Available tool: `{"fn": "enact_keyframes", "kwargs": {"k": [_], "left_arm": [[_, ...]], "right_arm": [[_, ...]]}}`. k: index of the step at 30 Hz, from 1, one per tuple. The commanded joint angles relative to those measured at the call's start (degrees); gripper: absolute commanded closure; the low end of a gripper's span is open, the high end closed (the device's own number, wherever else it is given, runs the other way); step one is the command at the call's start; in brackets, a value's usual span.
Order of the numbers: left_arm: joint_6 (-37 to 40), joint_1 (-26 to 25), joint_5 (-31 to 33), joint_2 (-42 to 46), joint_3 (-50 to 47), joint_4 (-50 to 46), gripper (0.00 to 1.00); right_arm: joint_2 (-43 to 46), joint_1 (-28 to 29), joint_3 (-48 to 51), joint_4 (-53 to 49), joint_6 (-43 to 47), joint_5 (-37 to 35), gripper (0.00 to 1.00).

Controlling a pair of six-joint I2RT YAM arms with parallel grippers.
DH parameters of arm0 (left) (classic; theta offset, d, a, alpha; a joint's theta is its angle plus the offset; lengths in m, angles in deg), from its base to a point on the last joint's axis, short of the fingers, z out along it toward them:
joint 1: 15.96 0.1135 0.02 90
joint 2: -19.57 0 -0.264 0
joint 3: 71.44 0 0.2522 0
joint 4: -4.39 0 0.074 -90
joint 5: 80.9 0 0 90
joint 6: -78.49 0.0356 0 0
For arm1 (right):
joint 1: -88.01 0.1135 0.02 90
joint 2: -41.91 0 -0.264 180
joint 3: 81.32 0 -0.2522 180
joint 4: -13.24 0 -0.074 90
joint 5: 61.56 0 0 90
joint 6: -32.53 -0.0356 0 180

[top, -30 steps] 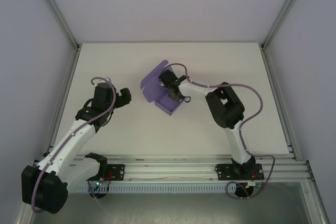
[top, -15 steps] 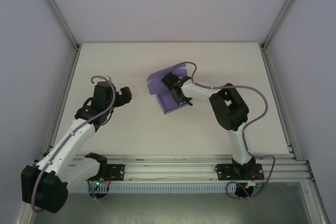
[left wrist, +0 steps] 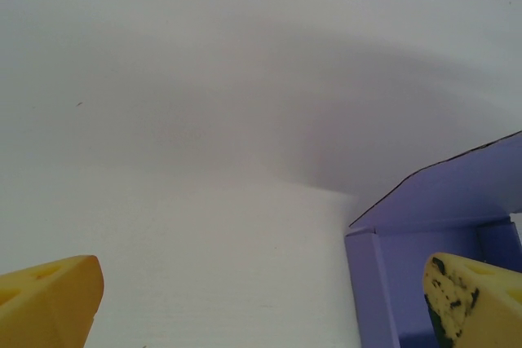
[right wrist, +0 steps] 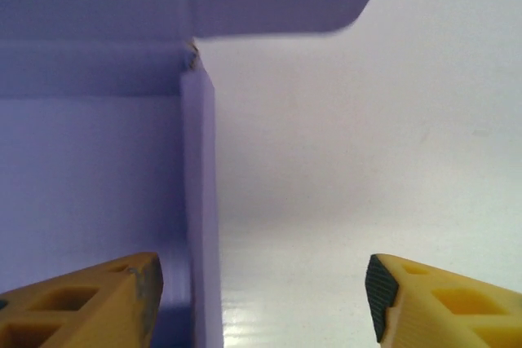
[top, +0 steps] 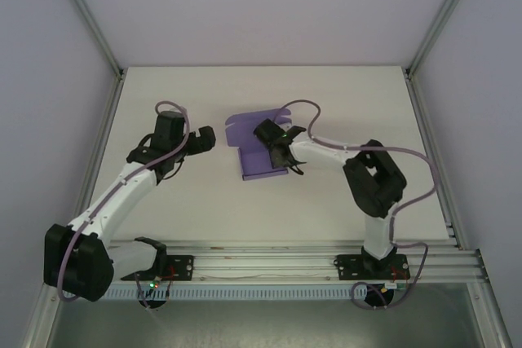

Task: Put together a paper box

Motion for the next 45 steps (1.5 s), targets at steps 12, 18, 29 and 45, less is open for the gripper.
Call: {"fn": "enact_keyframes", "kwargs": {"k": [12, 18, 29, 45], "left_arm": [[24.7, 0.6, -22.6, -12.5, 12.1, -1.1, 0.00], [36.2, 0.4, -25.5, -21.9, 21.2, -9.8, 0.00], [47.5, 0.4, -27.6, -34.0, 34.1, -22.5, 0.30], [47.2, -0.8, -27.1, -34.4, 35.0, -20.7, 0.89]], "right_arm": [[17.0, -13.6, 5.5, 16.6, 44.1, 33.1, 0.00], [7.2, -18.1, -7.4, 3.6, 65.4, 39.8, 0.00], [-9.1, -21.8, -29.5, -18.3, 78.7, 48.8, 0.33], [-10.4, -21.7, -30.2, -20.4, 77.3, 49.1, 0.90]]}}
